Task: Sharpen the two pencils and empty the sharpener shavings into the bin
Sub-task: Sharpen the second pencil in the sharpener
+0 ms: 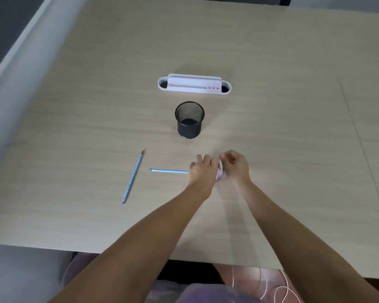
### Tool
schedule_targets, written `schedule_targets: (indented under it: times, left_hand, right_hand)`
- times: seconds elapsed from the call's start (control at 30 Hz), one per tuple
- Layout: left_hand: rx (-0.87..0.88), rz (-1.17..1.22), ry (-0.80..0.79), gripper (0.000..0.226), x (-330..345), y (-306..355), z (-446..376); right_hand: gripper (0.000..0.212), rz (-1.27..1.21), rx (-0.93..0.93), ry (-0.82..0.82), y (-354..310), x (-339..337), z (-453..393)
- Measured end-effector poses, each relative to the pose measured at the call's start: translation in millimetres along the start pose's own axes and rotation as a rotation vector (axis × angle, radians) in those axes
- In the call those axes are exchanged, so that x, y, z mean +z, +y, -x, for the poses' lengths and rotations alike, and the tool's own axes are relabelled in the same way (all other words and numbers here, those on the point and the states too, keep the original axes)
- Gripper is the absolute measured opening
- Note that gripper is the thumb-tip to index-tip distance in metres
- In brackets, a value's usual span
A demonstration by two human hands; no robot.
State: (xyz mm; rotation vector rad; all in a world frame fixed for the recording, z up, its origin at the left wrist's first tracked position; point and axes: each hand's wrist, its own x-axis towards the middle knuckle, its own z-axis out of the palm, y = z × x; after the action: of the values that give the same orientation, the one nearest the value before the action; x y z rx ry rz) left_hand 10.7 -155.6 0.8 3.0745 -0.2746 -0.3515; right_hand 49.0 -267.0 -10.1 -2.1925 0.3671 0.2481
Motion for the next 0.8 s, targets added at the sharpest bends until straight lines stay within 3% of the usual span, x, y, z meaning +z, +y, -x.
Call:
schedule_targets:
  times: [0.07, 0.23, 0.4, 0.5, 0.67, 0.8]
  left_hand:
    - [-0.009, -0.002, -0.008, 0.059, -0.9, -0.1, -0.9]
    - [-0.029, 0.007, -0.009, 0.056, -1.6, 1.6, -0.5]
    - [-0.022, -0.013, -0.007, 0.06, -2.4, 1.7, -0.1]
    - [0.0, -0.002, 0.002, 0.057, -1.1, 0.7, -0.2]
    - [0.014, 0.0, 0.015, 0.055, -0.2, 0.0, 0.0]
    - [-0.005, 0.023, 0.018, 0.053, -0.3, -0.6, -1.3]
  right_hand:
    - [0.017, 0.07, 0.049, 0.014, 8.0, 6.7, 0.1]
    - [0.028, 0.284, 0.018, 0.105, 32.3, 21.9, 51.2]
    - [0.041, 0.004, -0.034, -0.016, 41.0, 4.5, 86.3]
    - [0.038, -0.003, -0.101, -0.139, 27.2, -16.7, 74.1]
    - [0.037, 0.04, -0.163, -0.063, 0.5, -17.9, 24.0]
    - [0.035, 0.213, -0.085, -0.029, 5.9, 3.4, -0.9]
